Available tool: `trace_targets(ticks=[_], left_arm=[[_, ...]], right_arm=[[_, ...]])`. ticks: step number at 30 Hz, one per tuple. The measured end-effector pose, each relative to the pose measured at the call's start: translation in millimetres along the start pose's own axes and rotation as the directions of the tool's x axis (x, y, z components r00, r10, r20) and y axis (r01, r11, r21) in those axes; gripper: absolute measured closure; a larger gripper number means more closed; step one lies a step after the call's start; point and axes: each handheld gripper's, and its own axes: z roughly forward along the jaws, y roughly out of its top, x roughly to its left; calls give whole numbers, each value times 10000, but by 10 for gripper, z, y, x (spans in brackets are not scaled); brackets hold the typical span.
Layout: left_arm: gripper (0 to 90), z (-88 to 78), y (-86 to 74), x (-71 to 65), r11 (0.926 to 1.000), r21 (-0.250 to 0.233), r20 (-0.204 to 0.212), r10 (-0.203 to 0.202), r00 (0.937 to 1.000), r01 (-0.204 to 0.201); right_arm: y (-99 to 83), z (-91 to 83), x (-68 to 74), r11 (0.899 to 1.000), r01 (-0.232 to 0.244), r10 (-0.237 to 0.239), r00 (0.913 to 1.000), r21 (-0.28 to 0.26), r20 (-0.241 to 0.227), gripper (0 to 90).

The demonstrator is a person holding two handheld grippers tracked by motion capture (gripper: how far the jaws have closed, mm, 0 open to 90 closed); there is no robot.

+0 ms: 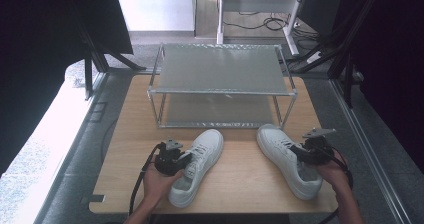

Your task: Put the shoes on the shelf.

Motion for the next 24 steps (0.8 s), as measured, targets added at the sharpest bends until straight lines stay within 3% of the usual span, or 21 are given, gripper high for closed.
trace_targets(ticks=[6,10,13,18,22,24], left_arm=[[780,0,-5,4,10000,-40,46,-69,10000,70],[796,-3,-18,18,9998,-168,88,-63,9999,65],[816,-7,-26,29,9996,-259,118,-139,9998,142],[822,-23,-30,99,9984,-428,528,-334,9980,356],[828,-40,-37,170,9960,-586,924,-623,9938,678],[828,-59,-41,221,9929,-757,1274,-816,9885,917]], right_arm=[[10,81,6,9993,47,-57,9996,365,274,737],[-13,72,-14,9991,-322,307,9983,293,500,859],[-23,68,-32,9984,-528,519,9978,208,405,875],[-39,58,-64,9965,-834,833,9963,43,223,882],[-88,15,-94,9919,-1223,1228,9923,-353,141,886],[-145,-15,-127,9825,-1702,1690,9854,-752,-222,886]])
